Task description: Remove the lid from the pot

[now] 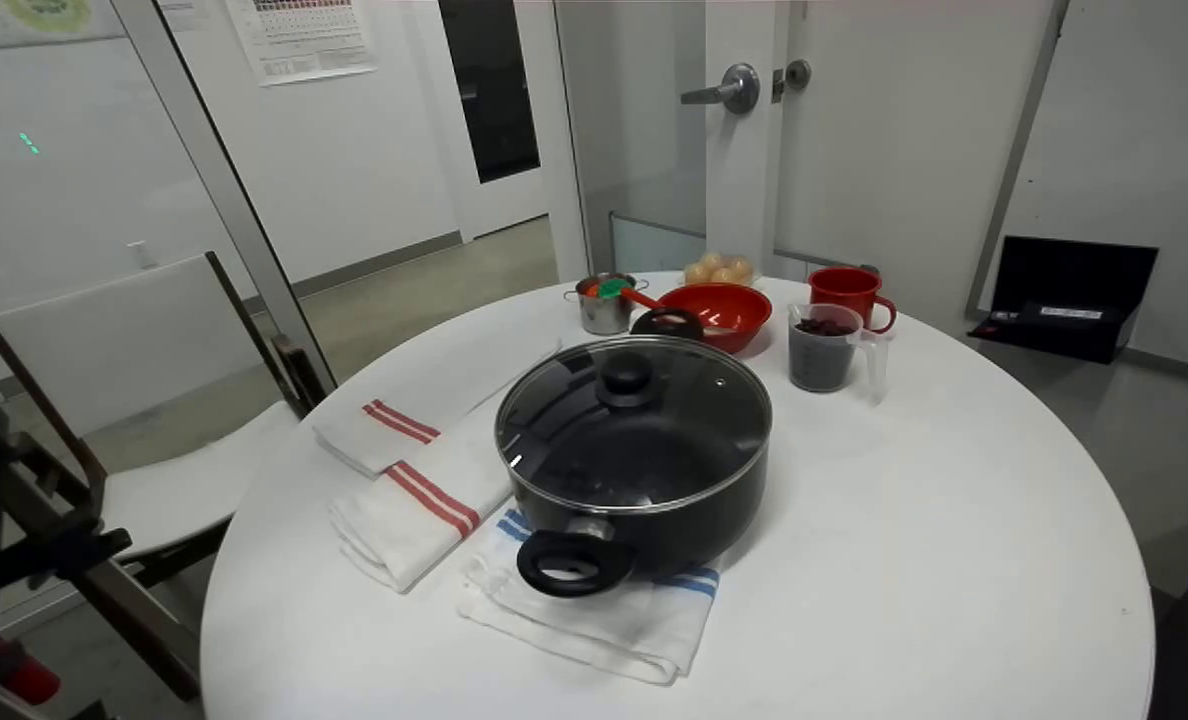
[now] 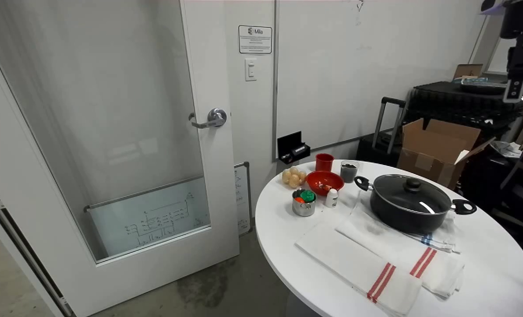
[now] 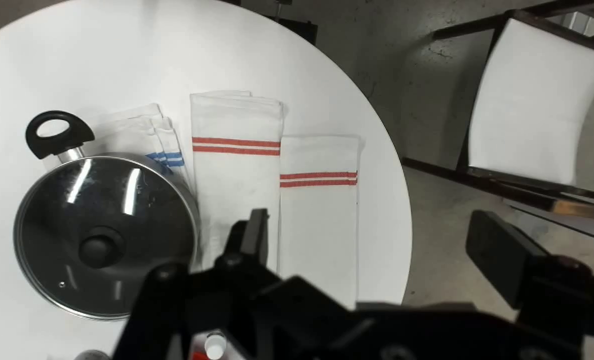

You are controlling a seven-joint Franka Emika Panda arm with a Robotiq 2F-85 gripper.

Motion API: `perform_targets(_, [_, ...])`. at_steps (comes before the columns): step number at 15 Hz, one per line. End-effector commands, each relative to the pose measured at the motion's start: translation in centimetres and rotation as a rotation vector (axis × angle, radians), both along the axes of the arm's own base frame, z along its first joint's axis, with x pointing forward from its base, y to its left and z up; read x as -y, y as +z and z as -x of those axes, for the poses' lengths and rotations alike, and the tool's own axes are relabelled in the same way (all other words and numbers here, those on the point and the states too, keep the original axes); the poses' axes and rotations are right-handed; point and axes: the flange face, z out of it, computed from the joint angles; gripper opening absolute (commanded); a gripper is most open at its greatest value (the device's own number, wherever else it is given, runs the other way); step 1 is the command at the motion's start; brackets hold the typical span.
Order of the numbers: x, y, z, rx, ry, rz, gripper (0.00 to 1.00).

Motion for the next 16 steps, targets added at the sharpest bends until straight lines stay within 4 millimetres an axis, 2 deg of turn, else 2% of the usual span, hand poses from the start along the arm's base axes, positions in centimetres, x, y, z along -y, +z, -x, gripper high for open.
perform_targets(1, [0.7, -0.6, -0.8, -0.002, -0.022, 0.007, 1.00])
perform_targets(3, [1.9, -1.6, -1.8, 0.005, -0.068, 0.035, 1.00])
perform_targets(7, [4.9, -4.9, -4.5, 0.044, -0.167, 0.107, 1.00])
perform_targets(12, [8.6, -10.5, -7.8, 0.068, -0.284, 0.233, 1.00])
perform_targets(16, [11.3, -15.0, -10.2, 0.056, -0.346, 0.266, 1.00])
